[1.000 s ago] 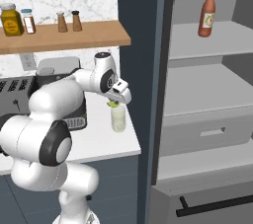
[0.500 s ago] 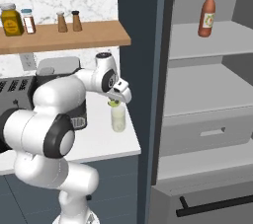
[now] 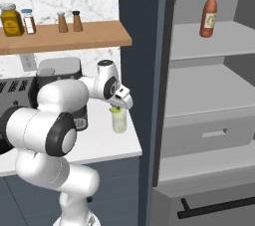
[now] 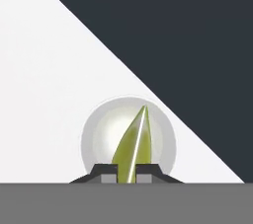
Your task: Grab a lemon wedge from the fridge and one ice cube from the ice bowl, and put them in the glass of lemonade.
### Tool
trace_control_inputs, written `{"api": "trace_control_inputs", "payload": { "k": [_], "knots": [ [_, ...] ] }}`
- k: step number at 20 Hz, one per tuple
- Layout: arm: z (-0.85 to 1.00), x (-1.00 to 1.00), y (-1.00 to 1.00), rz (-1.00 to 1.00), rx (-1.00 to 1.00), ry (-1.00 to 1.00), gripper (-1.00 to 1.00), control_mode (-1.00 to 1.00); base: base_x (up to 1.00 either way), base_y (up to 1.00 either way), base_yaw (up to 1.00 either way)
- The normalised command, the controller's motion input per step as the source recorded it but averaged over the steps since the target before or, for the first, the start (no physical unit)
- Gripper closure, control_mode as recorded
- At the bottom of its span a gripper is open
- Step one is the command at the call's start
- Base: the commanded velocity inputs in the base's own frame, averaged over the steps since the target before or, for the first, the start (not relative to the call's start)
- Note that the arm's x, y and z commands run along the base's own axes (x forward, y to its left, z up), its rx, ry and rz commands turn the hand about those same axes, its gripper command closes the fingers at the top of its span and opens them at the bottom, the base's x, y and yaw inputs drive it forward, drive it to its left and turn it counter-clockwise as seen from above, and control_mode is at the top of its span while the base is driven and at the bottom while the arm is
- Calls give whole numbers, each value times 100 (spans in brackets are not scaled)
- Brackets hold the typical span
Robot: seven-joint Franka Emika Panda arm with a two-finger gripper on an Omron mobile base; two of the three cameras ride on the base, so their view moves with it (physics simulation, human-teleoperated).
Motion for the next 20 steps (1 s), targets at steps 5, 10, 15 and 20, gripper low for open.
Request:
{"api": "trace_control_inputs", "payload": {
  "k": [5, 10, 15, 20],
  "knots": [
    [0, 19, 0, 0, 0, 0, 100, -100, 0, 0, 0],
    [-15, 0, 0, 0, 0, 0, 100, -100, 0, 0, 0],
    [-6, 0, 0, 0, 0, 0, 100, -100, 0, 0, 0],
    [0, 0, 0, 0, 0, 0, -100, -100, 0, 0, 0]
  ]
}}
